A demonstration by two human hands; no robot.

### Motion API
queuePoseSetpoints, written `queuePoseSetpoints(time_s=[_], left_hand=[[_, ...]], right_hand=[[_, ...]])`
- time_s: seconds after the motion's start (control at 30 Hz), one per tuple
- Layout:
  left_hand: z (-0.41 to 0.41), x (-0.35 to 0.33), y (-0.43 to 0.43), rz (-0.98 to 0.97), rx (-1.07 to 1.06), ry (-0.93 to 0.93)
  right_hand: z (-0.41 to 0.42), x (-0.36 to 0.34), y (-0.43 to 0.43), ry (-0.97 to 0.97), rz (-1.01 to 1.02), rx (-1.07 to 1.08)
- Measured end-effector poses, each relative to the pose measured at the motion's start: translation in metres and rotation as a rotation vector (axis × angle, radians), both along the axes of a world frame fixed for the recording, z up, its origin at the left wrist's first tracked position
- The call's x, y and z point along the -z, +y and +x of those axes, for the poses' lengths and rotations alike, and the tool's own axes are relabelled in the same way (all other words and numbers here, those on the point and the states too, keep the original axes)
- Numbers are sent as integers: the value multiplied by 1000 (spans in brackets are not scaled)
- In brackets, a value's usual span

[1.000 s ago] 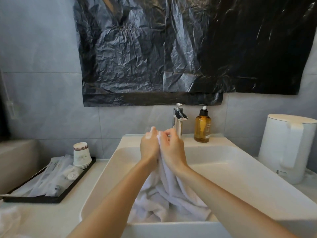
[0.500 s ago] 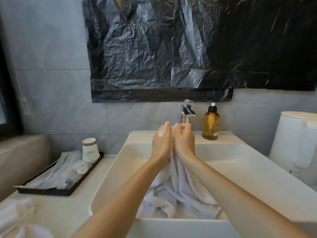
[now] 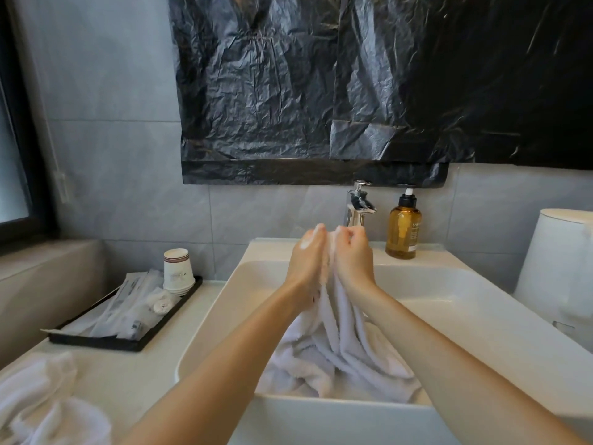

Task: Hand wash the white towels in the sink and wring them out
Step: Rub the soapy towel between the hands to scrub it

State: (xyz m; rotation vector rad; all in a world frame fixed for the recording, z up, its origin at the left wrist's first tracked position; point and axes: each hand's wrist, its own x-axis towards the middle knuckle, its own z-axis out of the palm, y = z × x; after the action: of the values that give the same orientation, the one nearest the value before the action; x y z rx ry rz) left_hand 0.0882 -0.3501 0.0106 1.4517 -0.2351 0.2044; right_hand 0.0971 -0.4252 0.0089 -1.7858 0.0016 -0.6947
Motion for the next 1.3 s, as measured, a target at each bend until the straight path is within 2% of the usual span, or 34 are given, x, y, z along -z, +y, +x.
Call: queuePoseSetpoints(time_s=[0.07,0.17,0.2,0.3,0.33,0.43,0.6,0.7,0.73,0.83,1.0,1.1,1.23,1.3], left_hand=[[0,0,-3,17,-19,-14],[11,-3,9,-15,-134,1],[12,-3,10,-17,-116,15],[2,-1,0,27,-17,39],[1,-2,-2,45,-34,34],[10,-3,6,12,-142,49],[4,0,1,20,-66,56],[12,-3,8,61,-226,36],[13,-3,9,42,-222,47],[3,-2,1,-23,-93,84],[10,-5,10,-52,-196,97],[2,-2,2,-22,-94,79],[9,-5,8,-13,-185,38],[10,-3,9,-33,-160,49]], right_hand=[[-2,3,-1,-40,-33,16],[-16,15,11,-112,-199,-107],[-12,14,10,-94,-195,-107],[2,3,2,21,-18,-10],[1,6,2,3,-15,4],[-14,16,11,-86,-174,-74],[-3,5,6,-2,-26,20],[-17,14,14,-116,-205,-52],[-16,13,12,-109,-215,-63],[-2,1,4,10,-59,-2],[-18,13,15,-111,-226,-118],[-3,1,6,-6,-35,-21],[-19,14,14,-139,-171,-99],[-12,10,11,-102,-135,-98]])
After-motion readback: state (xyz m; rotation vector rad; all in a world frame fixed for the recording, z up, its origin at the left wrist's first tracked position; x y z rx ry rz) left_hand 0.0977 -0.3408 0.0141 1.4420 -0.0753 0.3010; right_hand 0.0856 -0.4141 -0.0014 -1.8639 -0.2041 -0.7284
